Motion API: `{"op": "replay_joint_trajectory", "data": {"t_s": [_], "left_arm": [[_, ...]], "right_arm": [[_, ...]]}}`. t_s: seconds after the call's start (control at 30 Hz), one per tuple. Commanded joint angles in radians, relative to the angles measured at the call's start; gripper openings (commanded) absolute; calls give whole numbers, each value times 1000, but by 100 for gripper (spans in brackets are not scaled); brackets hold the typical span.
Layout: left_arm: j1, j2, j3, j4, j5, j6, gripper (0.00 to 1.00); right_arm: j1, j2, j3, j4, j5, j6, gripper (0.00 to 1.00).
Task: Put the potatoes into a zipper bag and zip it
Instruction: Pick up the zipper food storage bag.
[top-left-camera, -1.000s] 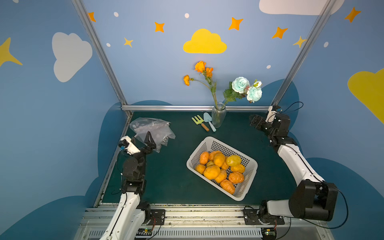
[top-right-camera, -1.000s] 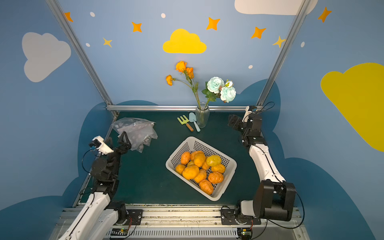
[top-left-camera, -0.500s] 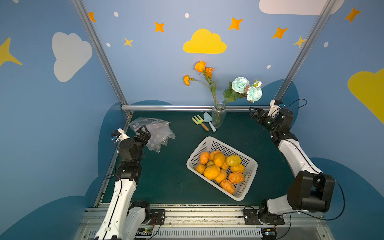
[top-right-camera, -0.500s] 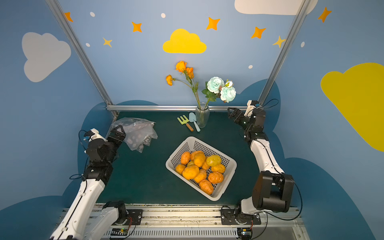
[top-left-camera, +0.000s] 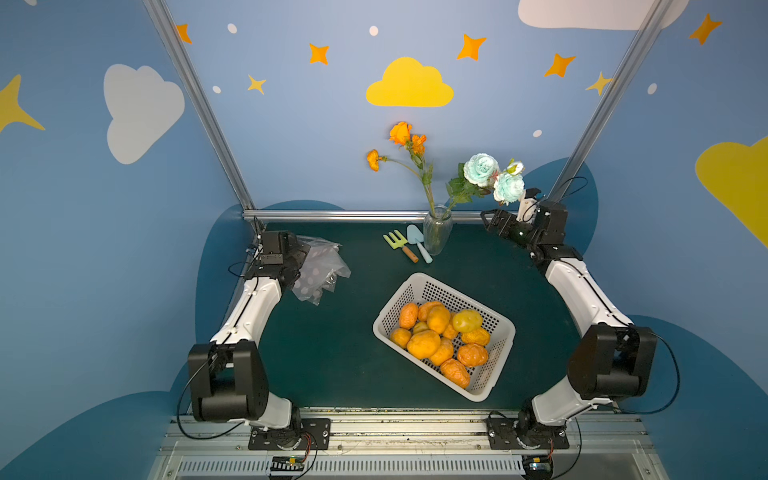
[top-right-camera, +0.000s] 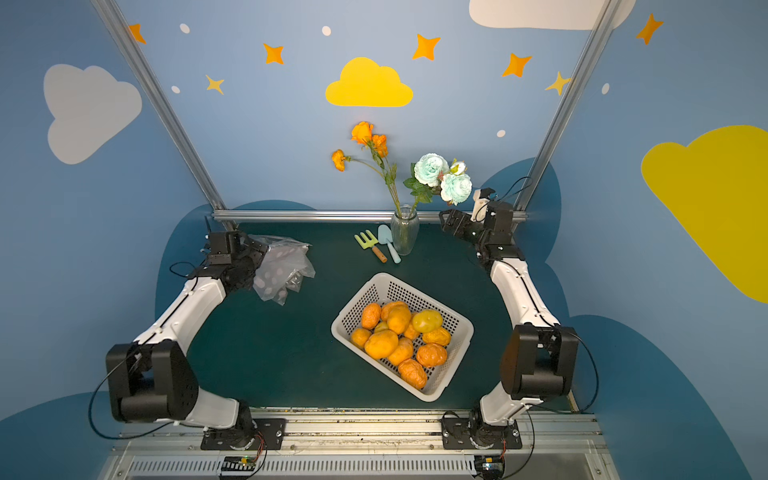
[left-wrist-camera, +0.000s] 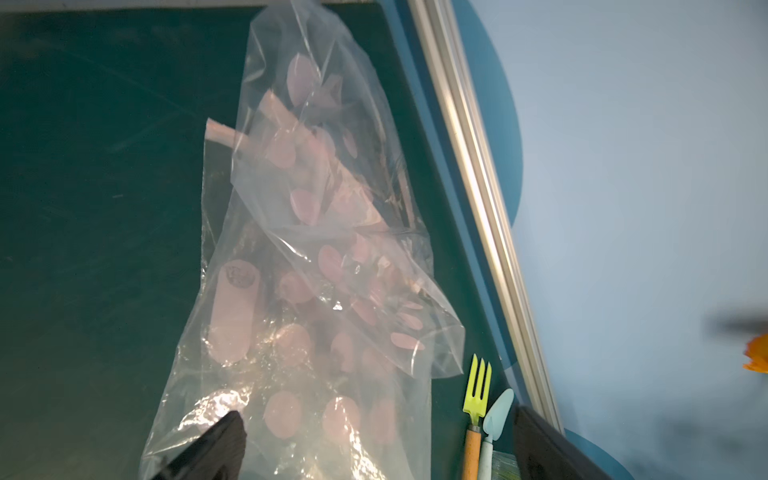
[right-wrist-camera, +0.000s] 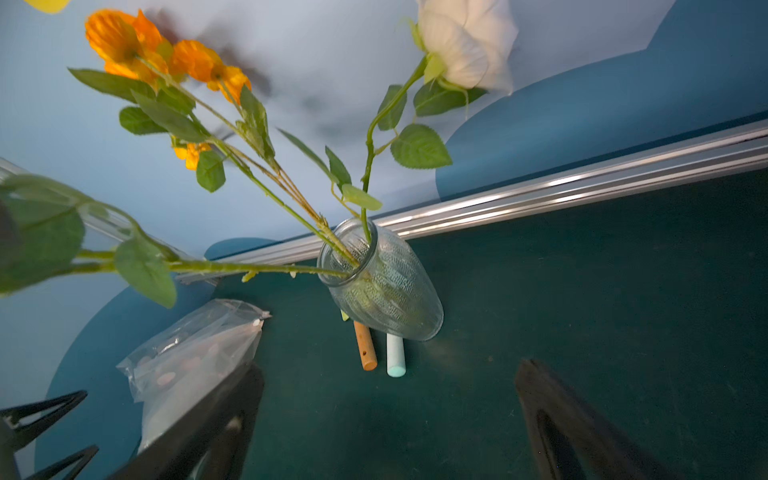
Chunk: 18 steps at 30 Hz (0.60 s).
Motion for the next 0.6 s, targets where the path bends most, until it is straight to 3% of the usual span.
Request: {"op": "replay_joint_trajectory", "data": {"t_s": [0.0,0.13,0.27,0.4,0.57], "left_arm": [[-11,81,85,-67,93,-6,100],[-82,169,218,-210,38,59,100],[-128,176,258,-328,-30,60,100],[-178,81,192,-386,-118,-2,100],[-285,-100,-2,-240,-152,-70,100]], "right_arm": [[25,24,48,-70,21,-63,97],[47,42,79,-104,32,-85,97],[59,48,91,-117,33,-93,97],[66,49,93,-121,32,-97,97],[70,52,95,-129,29,-98,97]]}}
